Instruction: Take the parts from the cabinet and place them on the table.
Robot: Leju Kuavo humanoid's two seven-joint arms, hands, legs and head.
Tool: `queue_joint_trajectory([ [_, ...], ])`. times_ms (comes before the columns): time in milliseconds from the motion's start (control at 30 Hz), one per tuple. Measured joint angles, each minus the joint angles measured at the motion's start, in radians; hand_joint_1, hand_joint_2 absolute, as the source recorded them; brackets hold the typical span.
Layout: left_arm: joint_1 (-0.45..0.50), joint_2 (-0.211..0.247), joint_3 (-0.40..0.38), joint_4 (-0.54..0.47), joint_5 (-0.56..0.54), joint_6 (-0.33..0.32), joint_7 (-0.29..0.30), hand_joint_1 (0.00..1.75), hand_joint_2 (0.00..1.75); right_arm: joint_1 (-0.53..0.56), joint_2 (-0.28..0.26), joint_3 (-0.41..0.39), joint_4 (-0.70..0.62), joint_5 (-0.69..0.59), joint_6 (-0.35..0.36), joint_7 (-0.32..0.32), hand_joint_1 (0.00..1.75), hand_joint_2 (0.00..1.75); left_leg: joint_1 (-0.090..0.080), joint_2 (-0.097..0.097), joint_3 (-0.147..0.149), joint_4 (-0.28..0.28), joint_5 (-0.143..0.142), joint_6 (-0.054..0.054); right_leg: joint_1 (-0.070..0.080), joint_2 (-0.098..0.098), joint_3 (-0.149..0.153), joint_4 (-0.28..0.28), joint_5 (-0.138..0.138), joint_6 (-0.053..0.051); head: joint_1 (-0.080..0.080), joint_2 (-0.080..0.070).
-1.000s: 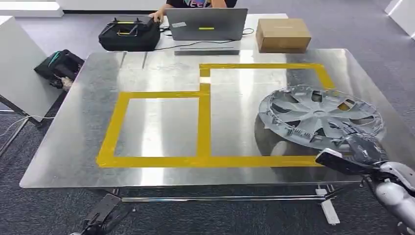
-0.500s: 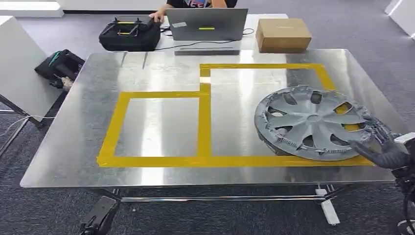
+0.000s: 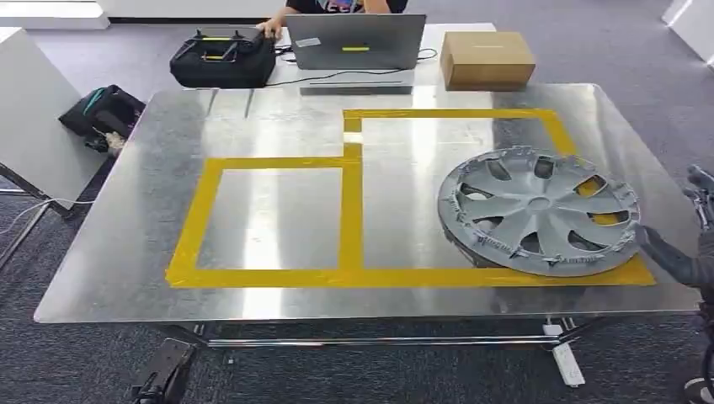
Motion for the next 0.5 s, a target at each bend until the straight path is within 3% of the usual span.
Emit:
queue_joint_trajectory([
  [400,-0.003,0.0,-0.015,0.004,0.047,0.01,0.009,0.0,0.0,0.069,0.008,-0.024,-0.259,-0.004,0.005,-0.049,0.0,0.0,0.0,0.0,0.0,0.0,0.0,0.0,0.0,0.0,-0.002,0.0,0.0,-0.001,0.0,0.0],
  [500,-0.004,0.002,-0.02,0.008,0.061,0.012,0.022,0.0,0.0,0.083,0.008,-0.024,-0.297,0.0,0.004,-0.054,0.0,0.0,-0.005,0.0,-0.002,0.004,-0.013,0.02,-0.005,0.001,0.004,-0.012,0.002,0.01,-0.001,0.0],
])
